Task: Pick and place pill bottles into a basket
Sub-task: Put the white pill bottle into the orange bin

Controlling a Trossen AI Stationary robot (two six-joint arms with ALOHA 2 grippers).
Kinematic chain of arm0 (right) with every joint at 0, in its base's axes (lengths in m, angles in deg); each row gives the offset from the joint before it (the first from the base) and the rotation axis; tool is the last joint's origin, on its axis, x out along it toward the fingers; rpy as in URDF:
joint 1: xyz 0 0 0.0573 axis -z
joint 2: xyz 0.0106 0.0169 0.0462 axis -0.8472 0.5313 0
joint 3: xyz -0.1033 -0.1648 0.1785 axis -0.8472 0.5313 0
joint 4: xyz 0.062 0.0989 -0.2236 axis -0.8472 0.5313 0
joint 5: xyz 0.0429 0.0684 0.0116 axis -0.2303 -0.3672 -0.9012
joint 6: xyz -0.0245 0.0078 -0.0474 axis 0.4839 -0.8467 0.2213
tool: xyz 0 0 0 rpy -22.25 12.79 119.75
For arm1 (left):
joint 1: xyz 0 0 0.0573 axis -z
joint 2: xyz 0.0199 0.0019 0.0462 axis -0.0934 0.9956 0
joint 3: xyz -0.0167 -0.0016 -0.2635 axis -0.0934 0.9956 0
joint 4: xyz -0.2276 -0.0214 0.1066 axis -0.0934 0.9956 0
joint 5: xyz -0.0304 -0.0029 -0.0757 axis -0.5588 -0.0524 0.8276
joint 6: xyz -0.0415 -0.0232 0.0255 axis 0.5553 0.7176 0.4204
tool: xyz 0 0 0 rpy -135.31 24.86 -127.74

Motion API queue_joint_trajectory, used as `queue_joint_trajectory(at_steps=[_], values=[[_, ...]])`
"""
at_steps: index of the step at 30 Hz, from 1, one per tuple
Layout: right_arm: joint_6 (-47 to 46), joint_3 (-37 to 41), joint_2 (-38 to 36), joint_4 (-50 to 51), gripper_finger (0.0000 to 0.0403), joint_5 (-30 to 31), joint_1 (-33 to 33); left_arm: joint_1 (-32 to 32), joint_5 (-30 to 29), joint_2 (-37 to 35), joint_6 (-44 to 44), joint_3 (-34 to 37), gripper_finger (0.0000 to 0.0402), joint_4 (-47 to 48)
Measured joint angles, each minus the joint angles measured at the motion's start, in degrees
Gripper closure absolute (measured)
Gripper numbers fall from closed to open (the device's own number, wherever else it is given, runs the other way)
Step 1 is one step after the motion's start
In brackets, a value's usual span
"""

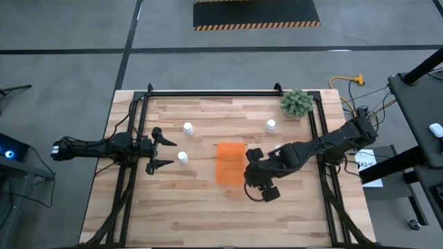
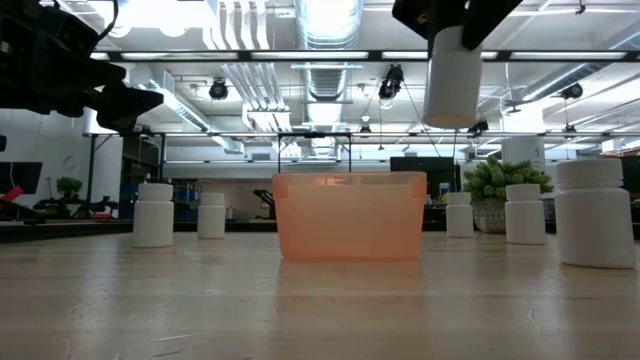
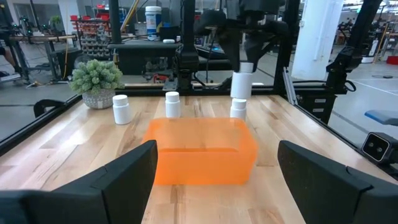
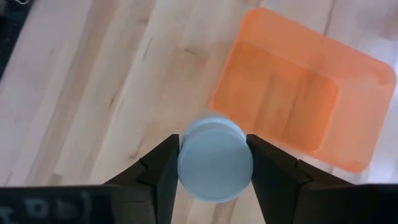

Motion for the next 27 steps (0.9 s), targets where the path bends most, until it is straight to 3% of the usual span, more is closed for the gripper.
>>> queue_joint_trajectory(at_steps=[15,27], values=[[5.5,-0.1,0.8,-4.6,0.0242,0.0,3.7,0.0,0.0,0.0,0.0,0.0,0.0087,0.0],[9.2,-3.9,8.5,-4.9,0.0241,0.0,4.6,0.0,0.0,0.0,0.0,0.0,0.0087,0.0]])
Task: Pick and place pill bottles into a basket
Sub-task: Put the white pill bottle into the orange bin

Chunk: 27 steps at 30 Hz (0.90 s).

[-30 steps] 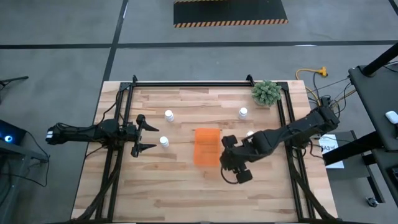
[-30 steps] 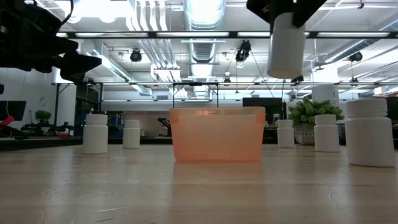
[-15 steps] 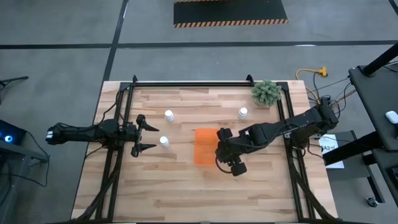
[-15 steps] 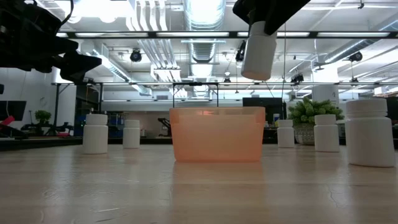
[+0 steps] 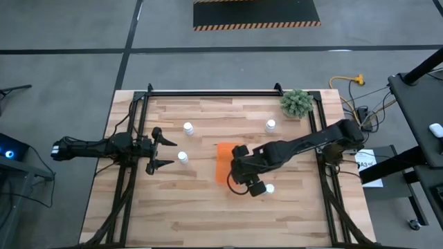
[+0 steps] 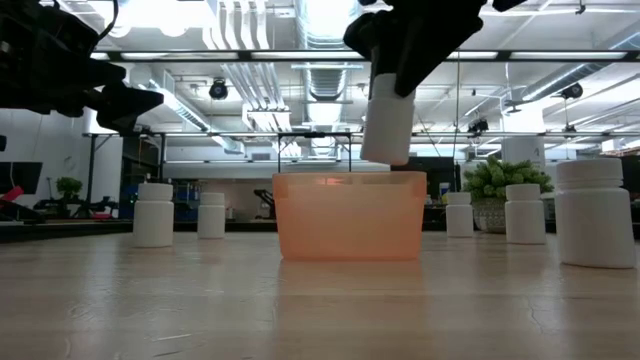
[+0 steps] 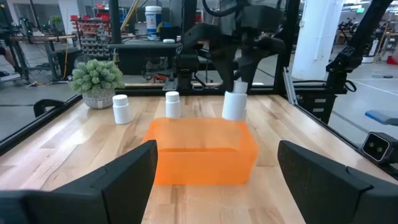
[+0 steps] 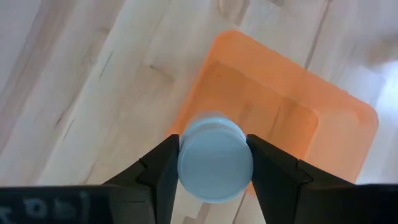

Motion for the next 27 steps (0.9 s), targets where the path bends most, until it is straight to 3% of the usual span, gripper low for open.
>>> queue_joint_trajectory(at_steps=[27], values=[[2.4,2.3,5.4,-1.7,0.0241,-0.7,2.7,0.0,0.0,0.0,0.0,0.0,0.0087,0.0]])
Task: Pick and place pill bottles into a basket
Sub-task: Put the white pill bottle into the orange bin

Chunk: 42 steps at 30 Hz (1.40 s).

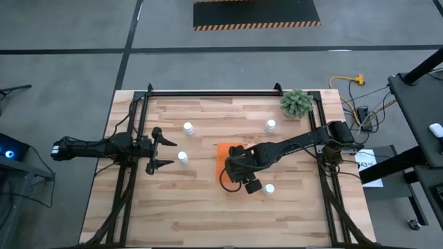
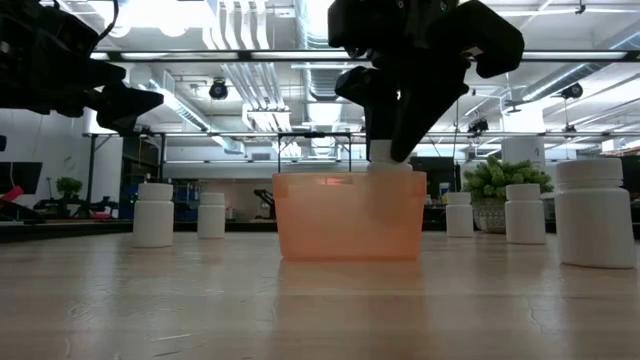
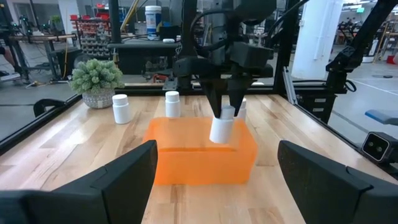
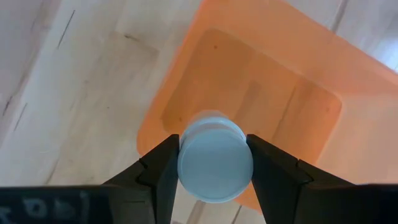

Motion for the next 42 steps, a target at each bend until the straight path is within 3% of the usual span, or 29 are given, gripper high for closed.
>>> queue_joint_trajectory(at_steps=[17,42], values=[[1.8,1.1,0.0,-2.6,0.0241,-4.9,0.3,0.0,0.0,0.0,0.0,0.0,0.0087,0.0],[2.9,5.5,-0.1,-7.1,0.0241,-6.0,2.4,0.0,0.0,0.0,0.0,0.0,0.0087,0.0]])
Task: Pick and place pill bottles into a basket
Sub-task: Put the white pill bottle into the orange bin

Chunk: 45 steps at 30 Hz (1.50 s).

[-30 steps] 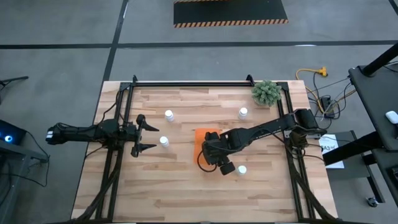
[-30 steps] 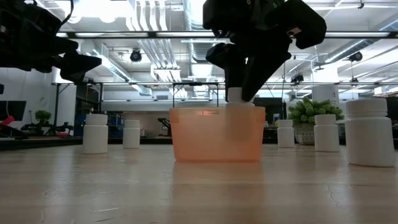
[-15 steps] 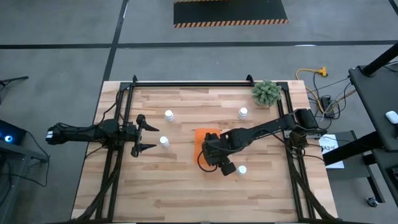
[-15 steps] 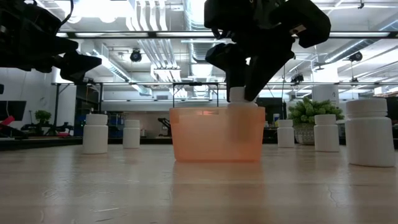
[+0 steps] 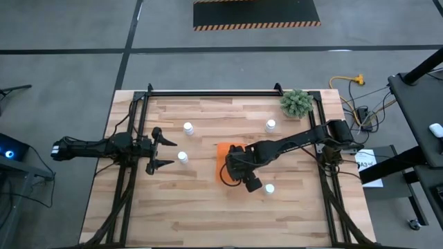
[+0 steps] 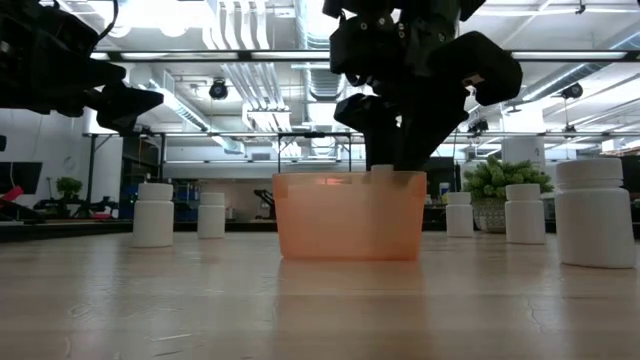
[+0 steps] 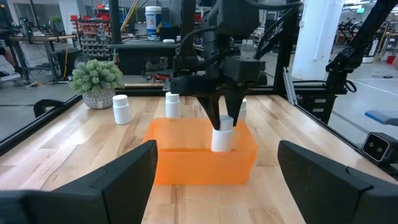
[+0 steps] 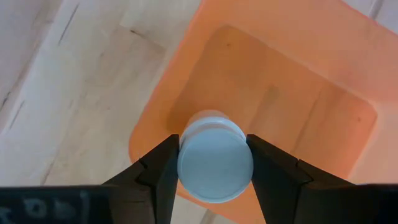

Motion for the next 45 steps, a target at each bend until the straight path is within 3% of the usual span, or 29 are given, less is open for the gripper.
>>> queue_joint_trajectory(at_steps=[45], values=[[2.1,2.7,-0.1,-4.0,0.0241,-2.6,0.3,0.0,0.0,0.0,0.0,0.0,0.0087,0.0]])
